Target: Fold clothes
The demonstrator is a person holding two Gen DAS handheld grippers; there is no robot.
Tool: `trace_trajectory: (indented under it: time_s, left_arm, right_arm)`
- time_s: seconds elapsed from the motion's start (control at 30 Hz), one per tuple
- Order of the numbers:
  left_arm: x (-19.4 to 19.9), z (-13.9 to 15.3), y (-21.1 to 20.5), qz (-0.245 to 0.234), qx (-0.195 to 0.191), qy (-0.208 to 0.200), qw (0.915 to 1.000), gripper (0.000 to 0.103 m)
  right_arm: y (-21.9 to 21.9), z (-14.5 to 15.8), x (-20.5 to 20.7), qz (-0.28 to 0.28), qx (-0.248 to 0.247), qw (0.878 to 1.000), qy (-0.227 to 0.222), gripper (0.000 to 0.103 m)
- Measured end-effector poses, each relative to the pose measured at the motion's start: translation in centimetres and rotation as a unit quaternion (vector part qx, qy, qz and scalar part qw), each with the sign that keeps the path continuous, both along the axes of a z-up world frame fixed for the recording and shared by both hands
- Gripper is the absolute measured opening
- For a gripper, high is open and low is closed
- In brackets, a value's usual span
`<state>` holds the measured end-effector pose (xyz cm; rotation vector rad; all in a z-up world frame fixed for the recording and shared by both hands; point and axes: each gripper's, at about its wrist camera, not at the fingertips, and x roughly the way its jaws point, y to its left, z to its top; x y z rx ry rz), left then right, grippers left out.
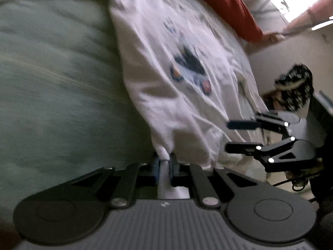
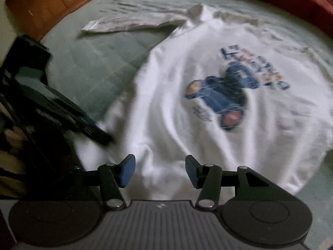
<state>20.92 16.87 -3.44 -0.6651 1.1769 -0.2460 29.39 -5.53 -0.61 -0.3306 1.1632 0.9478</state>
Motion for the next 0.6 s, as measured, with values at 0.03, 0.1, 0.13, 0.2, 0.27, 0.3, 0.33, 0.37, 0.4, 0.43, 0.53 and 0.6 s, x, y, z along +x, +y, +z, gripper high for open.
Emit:
trace_trajectory:
  time_s: [0.03, 0.1, 0.13, 0.2, 0.27, 0.3, 0.33, 0.37, 0.4, 0.43, 0.53, 0.6]
  left_arm:
    - [-0.5, 0.7, 0.7, 0.01, 0.011, 0.002, 0.9999, 0.007]
    - [-1.3, 2.2, 2.1, 0.028, 0.038, 0.003, 0.9989, 0.007]
    - [-1.6, 2.7, 2.6, 0.033, 0.05, 0.006, 0.9982, 0.006]
    - [-2.2, 3.6, 3.6, 0.047, 0.071, 0.009, 0.9963, 0.006]
    - [-2.6, 3.4, 4.3, 0.061, 0.086, 0.017, 0.9943, 0.006]
    - [-2.8, 2.9, 4.7, 0.07, 0.086, 0.026, 0.9935, 0.006]
    - [-2.9, 2.2, 4.6, 0.068, 0.092, 0.036, 0.9928, 0.006]
    - [-2.9, 1.5, 4.4, 0.066, 0.097, 0.046, 0.992, 0.006]
    - [-2.9, 1.0, 4.4, 0.066, 0.098, 0.054, 0.9915, 0.006]
    - [-2.8, 0.5, 4.3, 0.066, 0.098, 0.062, 0.991, 0.006]
    - [-2.7, -0.5, 4.3, 0.065, 0.091, 0.074, 0.991, 0.006]
    - [-2.4, -1.0, 4.3, 0.063, 0.099, 0.079, 0.99, 0.006]
  right_arm:
    - [-0.5, 0.3, 0.0, -0.005, -0.004, 1.0, -0.006, 0.058]
    - [-2.3, 0.7, 0.3, -0.019, -0.012, 1.0, -0.01, 0.058]
    - [-3.1, 0.8, 0.4, -0.029, -0.013, 0.999, -0.011, 0.058]
    - [-3.9, 0.7, 1.3, -0.047, -0.018, 0.999, -0.013, 0.058]
    - [-5.0, 0.2, 1.8, -0.073, -0.019, 0.997, -0.012, 0.058]
    - [-5.9, 0.2, 2.0, -0.089, -0.018, 0.996, -0.008, 0.058]
    - [-6.7, 0.1, 2.2, -0.104, -0.016, 0.994, -0.003, 0.058]
    - [-7.6, 0.0, 2.4, -0.12, -0.016, 0.993, 0.001, 0.058]
    - [-8.6, -0.2, 2.5, -0.136, -0.018, 0.991, 0.005, 0.058]
    - [-9.5, -0.3, 2.6, -0.152, -0.02, 0.988, 0.009, 0.058]
    - [-12.7, -0.8, 2.7, -0.2, -0.028, 0.979, 0.024, 0.058]
    - [-15.3, -1.3, 2.4, -0.235, -0.028, 0.971, 0.041, 0.058]
